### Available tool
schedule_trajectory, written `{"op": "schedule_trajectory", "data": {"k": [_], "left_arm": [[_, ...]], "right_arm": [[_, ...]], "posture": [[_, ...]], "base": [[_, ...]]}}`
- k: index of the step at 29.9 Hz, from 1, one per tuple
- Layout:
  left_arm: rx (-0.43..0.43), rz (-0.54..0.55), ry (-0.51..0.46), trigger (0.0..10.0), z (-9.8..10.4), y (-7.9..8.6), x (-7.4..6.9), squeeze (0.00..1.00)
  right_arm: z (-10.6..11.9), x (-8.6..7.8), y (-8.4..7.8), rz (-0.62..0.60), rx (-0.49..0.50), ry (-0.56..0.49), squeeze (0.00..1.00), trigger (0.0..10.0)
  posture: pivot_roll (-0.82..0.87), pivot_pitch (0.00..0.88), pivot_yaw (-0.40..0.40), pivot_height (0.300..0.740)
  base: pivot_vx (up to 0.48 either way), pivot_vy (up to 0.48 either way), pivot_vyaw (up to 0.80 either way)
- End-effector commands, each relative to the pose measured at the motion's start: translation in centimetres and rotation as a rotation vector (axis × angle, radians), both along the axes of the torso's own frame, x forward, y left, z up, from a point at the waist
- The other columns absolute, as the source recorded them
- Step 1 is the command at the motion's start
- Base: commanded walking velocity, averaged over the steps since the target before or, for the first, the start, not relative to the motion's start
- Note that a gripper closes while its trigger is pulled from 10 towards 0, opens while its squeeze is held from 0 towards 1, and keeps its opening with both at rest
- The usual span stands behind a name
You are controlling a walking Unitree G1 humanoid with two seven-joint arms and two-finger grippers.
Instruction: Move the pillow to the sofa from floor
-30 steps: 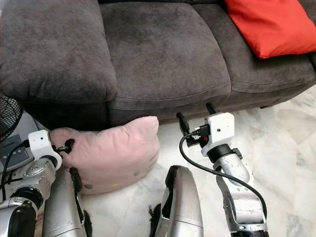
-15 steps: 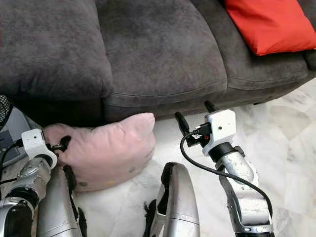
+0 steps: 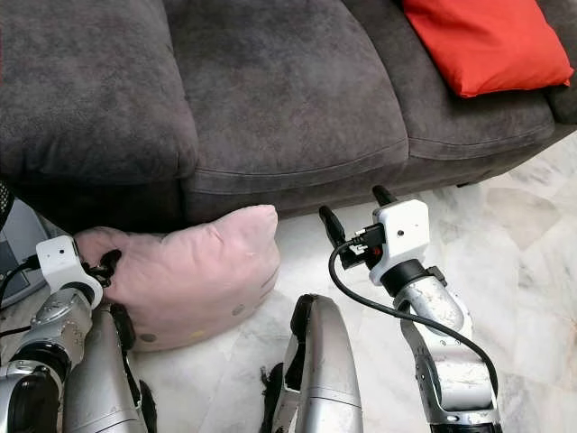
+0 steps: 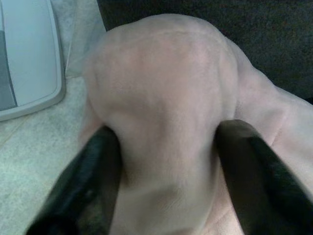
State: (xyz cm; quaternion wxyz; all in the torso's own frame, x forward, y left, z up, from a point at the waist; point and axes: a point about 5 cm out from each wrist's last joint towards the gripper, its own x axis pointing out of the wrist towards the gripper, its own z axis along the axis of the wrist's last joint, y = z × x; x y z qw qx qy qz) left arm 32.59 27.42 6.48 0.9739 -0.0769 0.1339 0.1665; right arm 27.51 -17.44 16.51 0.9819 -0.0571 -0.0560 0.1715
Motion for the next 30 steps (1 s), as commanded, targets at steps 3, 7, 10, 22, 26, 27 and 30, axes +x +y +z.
{"op": "schedule_trajectory", "data": {"k": [3,7,10,22,26,27,30], "left_arm": [[-0.028,-0.001,0.054,0.0,-1.23,-0.42,-0.56,0.00],[-0.025,-0.006,0.059,0.0,-1.26,-0.46,-0.56,0.00],[-0.023,-0.008,0.062,0.0,-1.27,-0.46,-0.56,0.00],[0.001,0.001,0.053,0.0,-1.05,-0.03,-0.62,0.00],[0.008,-0.002,0.042,0.0,-0.90,-0.04,-0.54,0.00],[0.010,-0.003,0.038,0.0,-0.83,-0.06,-0.50,0.00],[0.015,-0.006,0.028,0.0,-0.62,-0.11,-0.35,0.00]], "right_arm": [[0.13,-0.36,-0.73,-0.024,-0.013,0.001,0.00,10.0],[-0.04,-0.37,-0.71,-0.026,-0.014,0.007,0.00,10.0],[-0.11,-0.37,-0.64,-0.025,-0.012,0.010,0.00,10.0],[-0.30,-0.26,-0.37,-0.023,-0.006,0.014,0.00,10.0],[-0.38,-0.29,-0.25,-0.023,-0.004,0.015,0.00,10.0],[-0.38,-0.28,-0.26,-0.024,-0.003,0.015,0.00,10.0],[-0.45,-0.13,-0.19,-0.026,0.000,0.015,0.00,10.0]], "posture": [[-0.03,0.311,-0.273,0.480],[-0.03,0.311,-0.271,0.480],[-0.03,0.310,-0.271,0.480],[-0.02,0.312,-0.261,0.480],[-0.02,0.311,-0.258,0.480],[-0.02,0.310,-0.257,0.480],[-0.01,0.306,-0.251,0.480]], "base": [[0.000,0.000,0.00],[0.000,0.000,0.00],[0.000,0.000,0.00],[0.000,0.000,0.00],[0.000,0.000,0.00],[0.000,0.000,0.00],[0.000,0.000,0.00]]}}
